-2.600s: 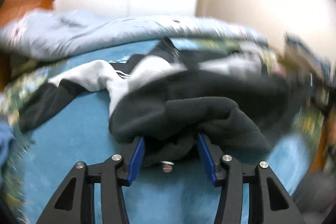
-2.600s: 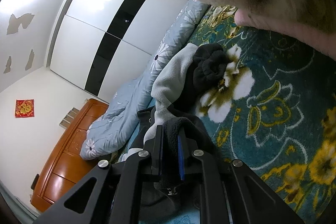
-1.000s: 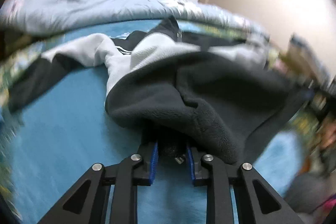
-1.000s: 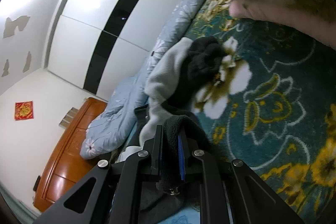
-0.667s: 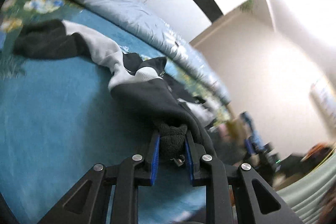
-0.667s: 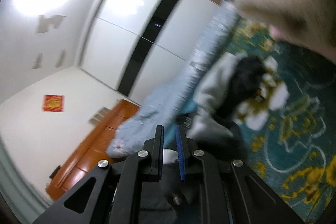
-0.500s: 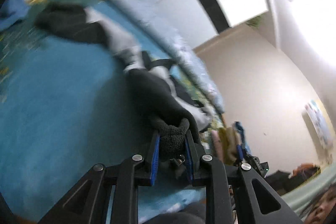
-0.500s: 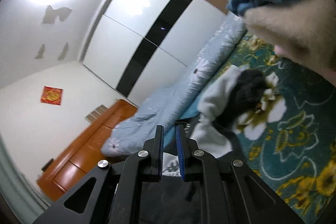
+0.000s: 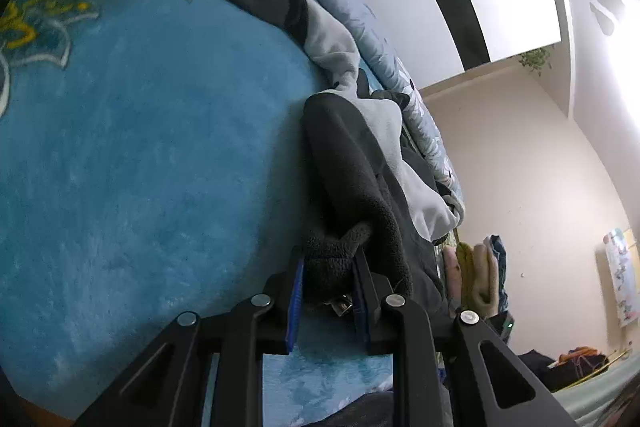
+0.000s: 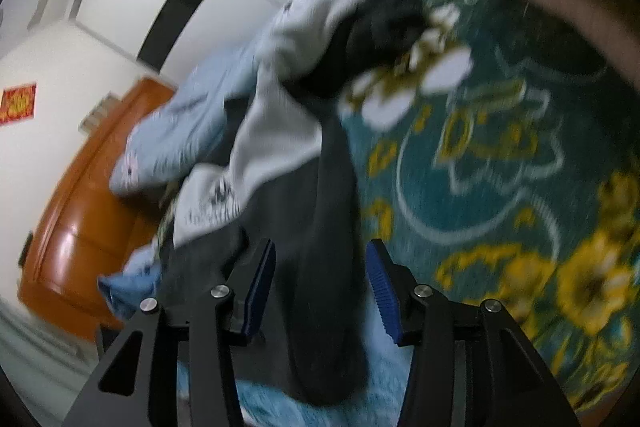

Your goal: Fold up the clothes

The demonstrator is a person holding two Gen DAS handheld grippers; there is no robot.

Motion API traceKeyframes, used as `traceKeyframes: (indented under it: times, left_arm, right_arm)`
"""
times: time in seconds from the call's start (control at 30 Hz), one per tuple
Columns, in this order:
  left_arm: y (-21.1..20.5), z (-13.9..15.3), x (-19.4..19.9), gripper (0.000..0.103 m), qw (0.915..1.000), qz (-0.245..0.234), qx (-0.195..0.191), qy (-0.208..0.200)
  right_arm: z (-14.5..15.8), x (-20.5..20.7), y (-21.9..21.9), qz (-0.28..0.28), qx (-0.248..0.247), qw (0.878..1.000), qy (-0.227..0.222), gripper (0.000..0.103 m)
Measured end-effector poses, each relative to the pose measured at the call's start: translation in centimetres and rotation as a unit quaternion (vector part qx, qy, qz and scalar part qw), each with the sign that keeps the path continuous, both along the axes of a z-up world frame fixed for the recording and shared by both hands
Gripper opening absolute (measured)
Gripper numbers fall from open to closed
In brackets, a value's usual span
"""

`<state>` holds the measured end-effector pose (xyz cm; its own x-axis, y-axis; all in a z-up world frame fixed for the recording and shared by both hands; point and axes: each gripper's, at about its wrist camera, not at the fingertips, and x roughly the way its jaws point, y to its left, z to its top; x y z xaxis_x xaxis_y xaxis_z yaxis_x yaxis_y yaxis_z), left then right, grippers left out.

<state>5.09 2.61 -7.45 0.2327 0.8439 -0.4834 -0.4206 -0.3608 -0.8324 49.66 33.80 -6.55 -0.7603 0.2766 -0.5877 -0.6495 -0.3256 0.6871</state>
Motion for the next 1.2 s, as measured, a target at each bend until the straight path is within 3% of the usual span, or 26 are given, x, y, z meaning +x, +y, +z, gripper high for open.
traceKeyframes:
  times: [0.07,0.13,0.17,0.3,0.43,0.57,0.67,0.7,0.8,0.87,0.9,0.97,1.2]
  left_arm:
    - [0.0,-0.3,-0.1,0.023,1.0,0.005,0.006,-0.006]
    - [-0.1,-0.2,-0.1,0.023,0.9998,0.009,0.015,-0.009]
    - [-0.2,0.1,-0.1,0.023,0.9996,0.01,0.025,-0.01]
    - [-0.7,1.8,0.2,0.023,0.9982,-0.005,0.061,-0.001]
    - [-0.7,2.7,0.6,0.021,0.9974,-0.021,0.056,0.042]
    - [-0.4,2.4,-0.2,0.021,0.9977,-0.017,0.051,0.04]
    - [0.4,3.2,-0.8,0.021,0.997,-0.028,0.039,0.06]
    - [0.8,3.6,-1.0,0.021,0.9964,-0.033,0.036,0.069]
    - [2.3,4.9,-2.2,0.028,0.9942,-0.041,0.028,0.096]
    - [4.6,5.7,-3.7,0.051,0.993,-0.029,0.013,0.114]
    - [5.9,5.8,-4.5,0.065,0.9928,-0.02,0.005,0.118]
    - [8.9,5.6,-6.2,0.07,0.9938,-0.008,-0.013,0.11]
    - [20.2,1.2,-11.7,0.07,0.9961,0.009,-0.083,0.028]
  right_arm:
    - [0.2,0.6,-0.2,-0.006,0.006,1.0,0.002,0.048]
    - [0.4,1.2,-0.3,-0.012,0.012,1.0,0.004,0.016]
    - [0.5,1.5,-0.4,-0.015,0.015,1.0,0.005,0.011]
    - [0.9,2.7,-0.8,-0.027,0.027,0.999,0.009,0.009]
    - [1.3,3.9,-1.1,-0.039,0.04,0.998,0.014,0.009]
    - [-0.4,3.9,-1.1,-0.041,0.02,0.999,-0.009,0.01]
    - [-0.1,4.4,-0.8,-0.05,0.01,0.999,-0.007,0.014]
    - [0.5,4.4,-0.7,-0.051,0.018,0.998,-0.018,0.02]
    - [3.9,3.3,-1.0,-0.061,0.084,0.991,-0.085,0.034]
    - [6.5,2.1,-0.5,-0.061,0.126,0.984,-0.109,0.036]
    - [7.6,1.5,-0.2,-0.057,0.142,0.982,-0.109,0.046]
    - [9.7,-1.0,1.1,-0.036,0.171,0.978,-0.112,0.066]
    - [11.5,-14.9,5.2,0.136,0.203,0.961,-0.13,0.068]
